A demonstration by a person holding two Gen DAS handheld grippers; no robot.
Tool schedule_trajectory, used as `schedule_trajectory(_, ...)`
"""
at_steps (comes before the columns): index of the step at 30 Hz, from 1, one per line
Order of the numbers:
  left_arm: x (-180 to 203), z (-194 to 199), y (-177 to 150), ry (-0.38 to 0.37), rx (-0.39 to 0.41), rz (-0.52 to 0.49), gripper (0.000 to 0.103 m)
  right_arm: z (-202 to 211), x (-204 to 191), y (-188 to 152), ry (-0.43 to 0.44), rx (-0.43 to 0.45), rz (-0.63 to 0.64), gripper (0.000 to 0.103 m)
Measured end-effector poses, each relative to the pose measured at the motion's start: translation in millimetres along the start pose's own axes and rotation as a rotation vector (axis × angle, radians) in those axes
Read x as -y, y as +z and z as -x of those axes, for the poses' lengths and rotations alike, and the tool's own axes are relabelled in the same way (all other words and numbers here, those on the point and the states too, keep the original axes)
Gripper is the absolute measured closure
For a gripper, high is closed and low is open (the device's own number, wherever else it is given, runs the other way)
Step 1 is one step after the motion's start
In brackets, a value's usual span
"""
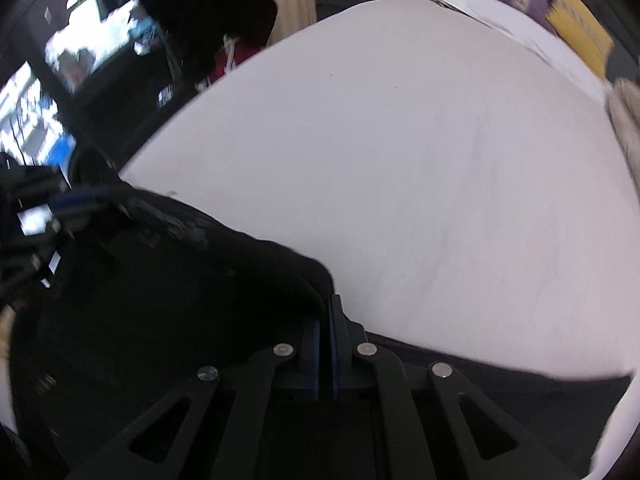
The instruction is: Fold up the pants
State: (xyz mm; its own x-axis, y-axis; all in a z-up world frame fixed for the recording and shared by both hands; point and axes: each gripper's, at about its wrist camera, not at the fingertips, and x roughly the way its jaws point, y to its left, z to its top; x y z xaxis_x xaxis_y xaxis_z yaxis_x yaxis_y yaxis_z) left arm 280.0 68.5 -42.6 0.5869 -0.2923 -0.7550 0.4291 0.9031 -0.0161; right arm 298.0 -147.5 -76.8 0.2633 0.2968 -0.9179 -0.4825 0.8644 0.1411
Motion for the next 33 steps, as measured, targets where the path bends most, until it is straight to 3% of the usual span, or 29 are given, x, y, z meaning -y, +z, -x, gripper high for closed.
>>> schedule_trajectory(4,7.6,20.1,-10.0,-0.022,0.003,0.01,0.096,11.2,-11.0,-18.6,0.074,0.026,-0.039,0.098)
schedule_trajectory(8,20.9,39.1,-27.1,-0.04,-0.003,-0.004,0.096,29.1,-30.4,-29.0,0.071,0.046,0.003,0.098)
schedule_trajectory(13,45.1,73.4,-59.9,-0.05,-0.004,-0.08,0.096,47.8,-71.3,-62.3,-0.033,0.006,0.231,0.098)
schedule_trajectory(16,68.0,90.4,-84.1,-0.097,-0.028,-0.136,0.096,54.9,-96.6,-89.9,-0.072,-0.046,0.364,0.098)
schedule_trajectory(18,89.0,97.9,-101.1,-0.112,-0.056,-0.198,0.096,56.7,-115.2,-110.9,-0.146,-0.08,0.469,0.099)
schedule_trajectory(28,133.4,117.8,-157.7,-0.209,-0.165,-0.292,0.096,44.5,-165.3,-174.0,-0.272,-0.163,0.7,0.099)
schedule_trajectory(33,150.8,129.5,-183.2,-0.229,-0.197,-0.329,0.096,28.8,-185.4,-180.5,-0.299,-0.171,0.758,0.099)
